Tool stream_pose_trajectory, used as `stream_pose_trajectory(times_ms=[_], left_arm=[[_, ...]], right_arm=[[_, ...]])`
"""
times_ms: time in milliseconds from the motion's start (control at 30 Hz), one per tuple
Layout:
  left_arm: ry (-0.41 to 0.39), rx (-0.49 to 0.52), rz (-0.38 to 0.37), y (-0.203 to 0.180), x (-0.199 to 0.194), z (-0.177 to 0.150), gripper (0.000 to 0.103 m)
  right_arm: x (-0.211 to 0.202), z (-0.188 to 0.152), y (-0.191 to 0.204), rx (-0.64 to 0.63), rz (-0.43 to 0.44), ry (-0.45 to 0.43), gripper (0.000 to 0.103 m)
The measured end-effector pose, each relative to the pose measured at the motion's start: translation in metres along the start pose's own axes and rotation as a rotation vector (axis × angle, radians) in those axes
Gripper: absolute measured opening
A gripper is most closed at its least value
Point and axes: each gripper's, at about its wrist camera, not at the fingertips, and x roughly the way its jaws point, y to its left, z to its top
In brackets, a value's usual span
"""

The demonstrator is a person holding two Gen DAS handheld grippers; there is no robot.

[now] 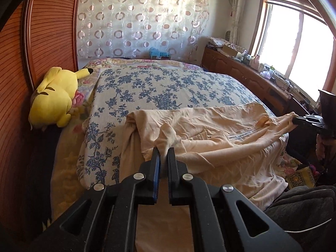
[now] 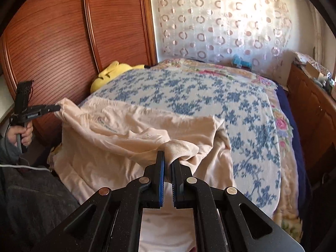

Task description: Fold small clothes

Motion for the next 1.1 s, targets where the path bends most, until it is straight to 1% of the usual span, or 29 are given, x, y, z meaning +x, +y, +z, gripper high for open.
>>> stream_pose_trajectory(times_ms=[33,100,167,200,233,267,367,400,433,467,567,667,733,800,867,967,1100], left_arm=[[0.001,-0.001,0.000,0.000,0.000,-0.001,0.006],[0.004,0.001,-0.003,-0.001,0.001,-0.001,0.012],[-0.002,0.012,0.004,-0.002,-0.001,0.000,0.024],[-0.006,0.018,0.008,-0.004,-0.002,0.001,0.028],[-0.011,0.019,0.005,-0.004,-0.003,0.002,0.036],[-0.018,0.018,-0.003,-0.004,-0.005,0.003,0.041],[-0.022,0.023,-0.016,-0.007,-0.005,0.010,0.042],[-0.021,0.030,-0.014,-0.009,-0.002,0.011,0.055],[-0.023,0.036,-0.010,-0.010,0.000,0.012,0.075],[-0.025,0.039,-0.006,-0.011,0.002,0.013,0.082],[-0.018,0.049,-0.011,-0.014,0.010,0.014,0.082],[-0.021,0.058,0.019,-0.016,0.016,0.016,0.082],[-0.019,0.048,0.021,-0.014,0.021,0.017,0.082],[-0.017,0.036,0.019,-0.010,0.027,0.019,0.082],[-0.006,0.039,0.022,-0.007,0.036,0.023,0.082],[0.000,0.057,0.053,-0.002,0.049,0.032,0.082],[0.007,0.045,0.071,0.009,0.068,0.045,0.082]], right_arm=[[0.000,0.000,0.001,0.000,0.000,0.007,0.006],[0.002,0.002,0.002,0.003,0.008,0.015,0.006],[0.002,0.003,0.001,0.005,0.006,0.018,0.006],[0.002,0.004,0.001,0.008,0.007,0.019,0.006],[0.002,0.005,0.000,0.011,0.008,0.018,0.006],[0.002,0.006,-0.001,0.013,0.009,0.016,0.009],[0.001,0.007,0.000,0.008,-0.009,0.010,0.013],[0.001,0.008,0.000,0.007,-0.011,0.006,0.014],[0.001,0.008,0.000,0.008,-0.011,0.003,0.014],[0.000,0.009,0.000,0.009,-0.013,0.000,0.014],[0.000,0.010,0.000,0.003,-0.019,-0.007,0.014],[0.000,0.011,-0.001,-0.005,-0.027,-0.012,0.016],[-0.001,0.012,-0.002,-0.006,-0.034,-0.020,0.024],[0.002,0.014,-0.005,-0.007,-0.053,-0.026,0.041],[0.007,0.016,-0.008,-0.008,-0.079,-0.036,0.048],[0.023,0.022,-0.018,0.024,-0.078,-0.048,0.052],[0.053,0.029,-0.033,0.052,-0.115,-0.052,0.053]])
